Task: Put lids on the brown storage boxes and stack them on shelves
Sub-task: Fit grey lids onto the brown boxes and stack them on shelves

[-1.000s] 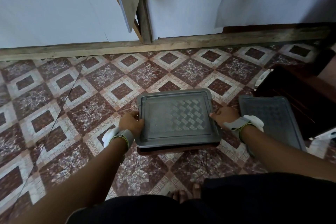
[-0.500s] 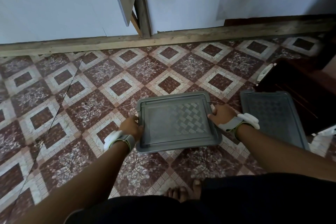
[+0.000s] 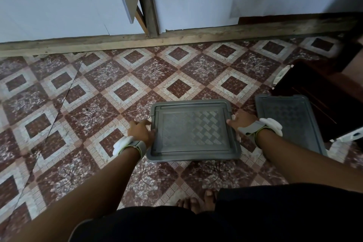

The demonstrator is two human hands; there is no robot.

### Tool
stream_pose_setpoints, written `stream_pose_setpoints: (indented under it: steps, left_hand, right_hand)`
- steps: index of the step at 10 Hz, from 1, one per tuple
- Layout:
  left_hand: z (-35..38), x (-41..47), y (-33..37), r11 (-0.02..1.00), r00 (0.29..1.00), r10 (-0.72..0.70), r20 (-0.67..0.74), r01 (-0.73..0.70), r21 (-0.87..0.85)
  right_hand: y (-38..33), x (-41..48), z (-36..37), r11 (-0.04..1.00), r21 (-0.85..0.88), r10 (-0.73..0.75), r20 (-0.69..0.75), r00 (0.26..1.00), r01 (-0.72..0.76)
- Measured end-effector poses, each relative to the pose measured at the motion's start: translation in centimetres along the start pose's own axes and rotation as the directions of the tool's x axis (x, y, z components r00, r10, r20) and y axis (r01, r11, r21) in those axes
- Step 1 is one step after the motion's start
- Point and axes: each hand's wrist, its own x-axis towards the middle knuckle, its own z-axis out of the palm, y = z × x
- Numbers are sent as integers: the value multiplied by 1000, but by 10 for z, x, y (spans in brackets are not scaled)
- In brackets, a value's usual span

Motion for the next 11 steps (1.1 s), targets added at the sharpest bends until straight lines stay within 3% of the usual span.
stream_pose_setpoints:
  steps: [1,2,3,4,6,9,11]
  left_hand:
    - [-2,1,5,994,992,-96,82,100,-40]
    - [-6,9,4,992,980,-118,163,122,-16]
    - [-7,10,3,990,971,-138,197,141,2]
    - [-5,8,6,989,978,-140,157,145,-18]
    - [1,1,18,997,998,-51,30,53,-58]
    - [-6,6,-1,920,985,-125,121,160,-357]
    - [-6,-2,10,951,985,-149,91,168,-258]
  right_hand:
    - [-3,-1,-4,997,67,33,-43,999,-31]
    - [-6,-3,-3,996,68,53,66,996,-58]
    - [-7,-2,-1,997,42,61,73,995,-64]
    - [-15,-6,-2,986,73,148,2,989,-148]
    - [-27,-11,6,986,79,155,-153,976,-145]
    - [-20,-11,-7,957,229,198,-56,979,-181]
    - [-12,-8,2,959,227,176,-18,984,-168]
